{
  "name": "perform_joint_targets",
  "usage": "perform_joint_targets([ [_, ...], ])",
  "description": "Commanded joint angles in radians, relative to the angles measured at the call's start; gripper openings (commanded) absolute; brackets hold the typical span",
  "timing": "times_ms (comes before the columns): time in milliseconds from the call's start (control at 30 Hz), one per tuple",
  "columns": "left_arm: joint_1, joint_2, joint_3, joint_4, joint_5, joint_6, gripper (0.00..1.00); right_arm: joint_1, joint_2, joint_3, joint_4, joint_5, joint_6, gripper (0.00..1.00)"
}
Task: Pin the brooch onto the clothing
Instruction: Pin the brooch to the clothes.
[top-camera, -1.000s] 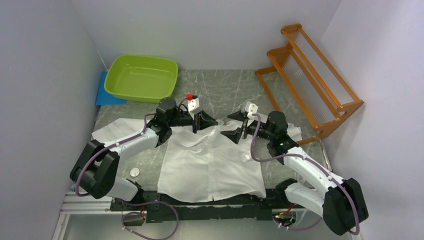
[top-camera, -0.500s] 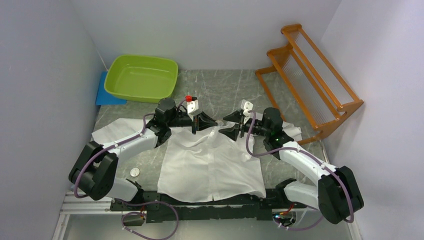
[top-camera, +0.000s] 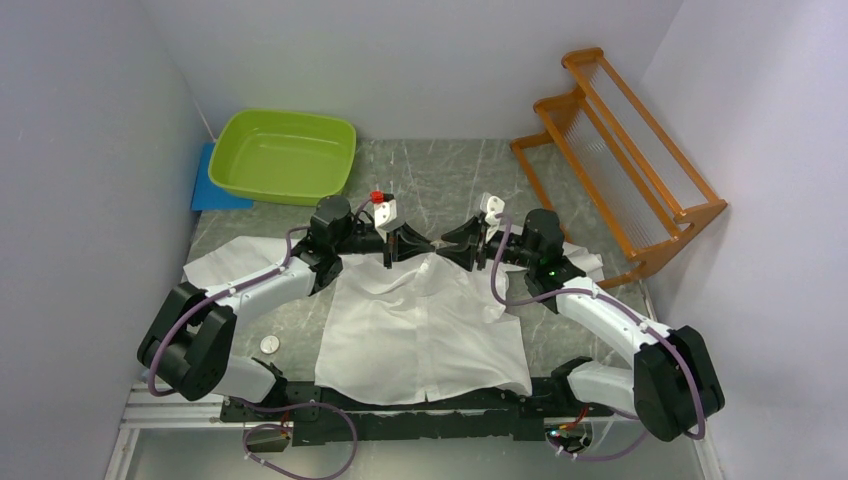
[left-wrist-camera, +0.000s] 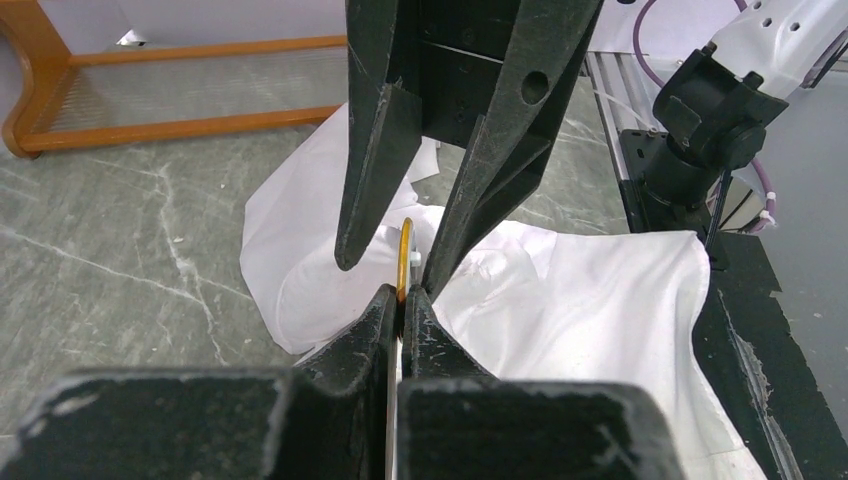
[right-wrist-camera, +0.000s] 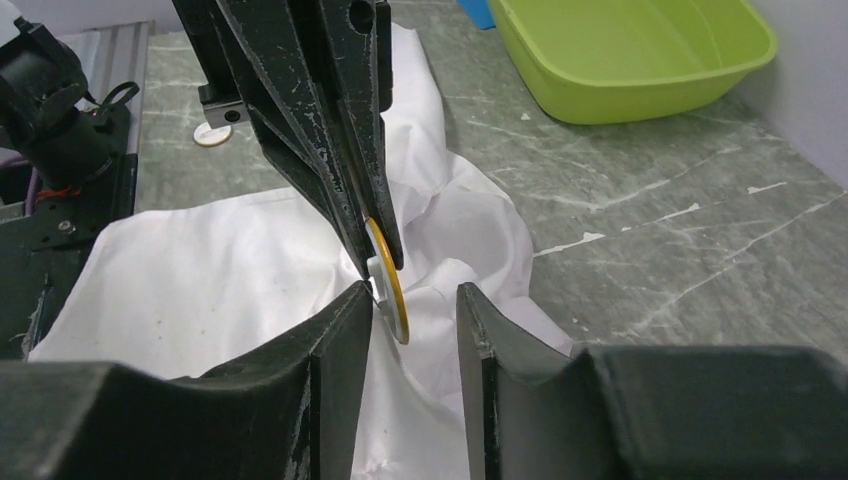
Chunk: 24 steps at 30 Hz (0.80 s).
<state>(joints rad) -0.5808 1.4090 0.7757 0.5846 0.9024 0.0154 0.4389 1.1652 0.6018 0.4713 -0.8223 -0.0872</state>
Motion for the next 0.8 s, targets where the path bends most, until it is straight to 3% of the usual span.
perform_joint_targets([
  [0, 0.002, -0.041, 0.005, 0.021, 0.022, 0.012, 0.03, -0.005, -0.003, 0.045, 0.048, -0.010, 0.009, 0.42],
  [167, 0.002, -0.065, -0.009, 0.049, 0.014, 0.003, 0.03, -0.005, -0.032, 0.027, 0.053, -0.003, 0.000, 0.66],
  [233, 0.003, -0.070, -0.018, 0.073, 0.015, -0.007, 0.02, -0.005, -0.048, 0.016, 0.056, -0.005, -0.003, 0.82],
  [300, 0.002, -0.075, -0.028, 0.105, 0.013, -0.009, 0.03, -0.006, -0.068, 0.007, 0.052, -0.008, -0.002, 0.87],
  [600, 0.003, -0.083, -0.029, 0.103, 0.015, -0.009, 0.03, -0.014, -0.147, -0.041, 0.027, 0.007, -0.019, 0.89],
  [700, 0.002, -0.085, -0.028, 0.097, 0.015, -0.010, 0.03, -0.015, -0.143, -0.028, 0.015, -0.005, -0.022, 0.83],
  [767, 0.003, -0.084, -0.027, 0.095, 0.015, -0.009, 0.03, -0.015, -0.130, -0.015, 0.015, -0.021, -0.021, 0.72],
])
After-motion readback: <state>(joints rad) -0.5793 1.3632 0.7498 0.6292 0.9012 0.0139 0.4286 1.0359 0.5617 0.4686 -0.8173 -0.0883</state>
